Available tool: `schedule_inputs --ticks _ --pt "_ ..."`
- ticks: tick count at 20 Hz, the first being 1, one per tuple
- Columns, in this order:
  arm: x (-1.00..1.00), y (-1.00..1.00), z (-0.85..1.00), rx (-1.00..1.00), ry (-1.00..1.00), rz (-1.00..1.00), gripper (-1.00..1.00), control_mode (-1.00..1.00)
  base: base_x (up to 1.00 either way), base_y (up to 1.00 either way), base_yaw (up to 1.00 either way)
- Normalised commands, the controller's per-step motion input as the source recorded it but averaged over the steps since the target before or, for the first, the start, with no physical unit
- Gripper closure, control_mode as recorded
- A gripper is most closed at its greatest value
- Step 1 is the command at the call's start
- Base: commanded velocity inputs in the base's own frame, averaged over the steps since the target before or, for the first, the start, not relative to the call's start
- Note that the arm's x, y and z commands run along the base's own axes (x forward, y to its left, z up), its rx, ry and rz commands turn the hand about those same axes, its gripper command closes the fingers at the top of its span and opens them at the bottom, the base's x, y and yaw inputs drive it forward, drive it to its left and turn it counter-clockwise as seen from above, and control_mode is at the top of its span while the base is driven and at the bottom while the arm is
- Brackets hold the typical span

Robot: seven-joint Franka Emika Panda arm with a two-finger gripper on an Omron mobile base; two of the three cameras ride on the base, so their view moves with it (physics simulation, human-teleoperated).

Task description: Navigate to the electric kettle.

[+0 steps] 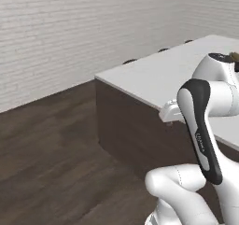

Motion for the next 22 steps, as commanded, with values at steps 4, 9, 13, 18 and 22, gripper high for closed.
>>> schedule_inputs --ticks 4,9,13,18,22 --pt "0.00 0.00 0.00 0.00 0.00 0.00 -1.00 1.00 0.00 0.03 -1.00" --pt "0.00 0.00 0.00 0.00 0.00 0.00 -1.00 1.00 0.00 0.08 -1.00" --pt "0.00 0.00 0.00 0.00 0.00 0.00 -1.00 1.00 0.00 0.05 -1.00" --pt "0.00 0.00 0.00 0.00 0.00 0.00 -1.00 1.00 0.00 0.00 -0.99" --pt "0.00 0.00 0.00 0.00 0.00 0.00 -1.00 1.00 0.00 0.00 -0.98"
